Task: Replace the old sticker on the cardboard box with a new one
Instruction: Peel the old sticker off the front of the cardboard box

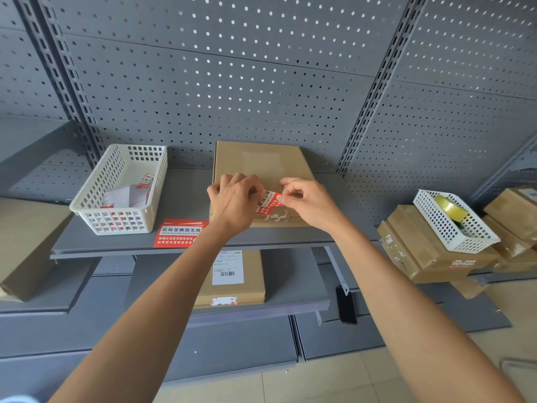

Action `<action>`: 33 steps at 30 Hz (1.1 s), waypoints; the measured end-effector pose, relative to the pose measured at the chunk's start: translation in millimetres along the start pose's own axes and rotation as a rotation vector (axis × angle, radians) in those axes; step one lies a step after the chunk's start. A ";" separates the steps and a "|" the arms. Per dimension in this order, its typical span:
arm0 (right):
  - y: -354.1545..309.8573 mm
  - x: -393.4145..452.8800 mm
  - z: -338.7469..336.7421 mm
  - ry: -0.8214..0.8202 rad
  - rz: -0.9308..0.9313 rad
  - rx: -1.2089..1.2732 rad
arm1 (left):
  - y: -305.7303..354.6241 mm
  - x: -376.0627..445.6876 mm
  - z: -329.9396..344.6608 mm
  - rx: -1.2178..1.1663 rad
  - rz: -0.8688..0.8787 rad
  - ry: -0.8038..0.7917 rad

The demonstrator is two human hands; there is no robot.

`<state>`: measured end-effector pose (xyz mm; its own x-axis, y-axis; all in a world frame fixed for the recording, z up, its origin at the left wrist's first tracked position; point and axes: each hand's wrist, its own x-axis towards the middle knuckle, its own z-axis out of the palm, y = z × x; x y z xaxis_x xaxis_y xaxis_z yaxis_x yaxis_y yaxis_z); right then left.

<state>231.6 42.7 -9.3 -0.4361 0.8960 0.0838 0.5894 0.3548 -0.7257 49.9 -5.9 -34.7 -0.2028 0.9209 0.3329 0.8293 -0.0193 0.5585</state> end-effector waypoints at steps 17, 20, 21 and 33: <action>-3.3 -3.3 2.8 0.017 0.014 0.025 | -3.1 1.6 -3.7 -0.036 0.020 -0.022; -3.8 -3.2 3.8 0.022 0.021 0.031 | -4.8 2.2 -2.5 -0.033 0.032 -0.022; -4.0 -3.2 3.8 0.024 0.023 0.034 | -5.4 2.7 -2.1 -0.037 0.034 -0.025; -8.7 0.5 2.8 0.056 0.041 -0.026 | -19.1 -7.5 -4.2 -0.091 0.127 0.020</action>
<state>224.4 39.3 -4.9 -0.3731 0.9232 0.0925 0.6237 0.3234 -0.7117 33.4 -14.1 -44.6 -0.1102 0.9007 0.4201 0.7985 -0.1715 0.5771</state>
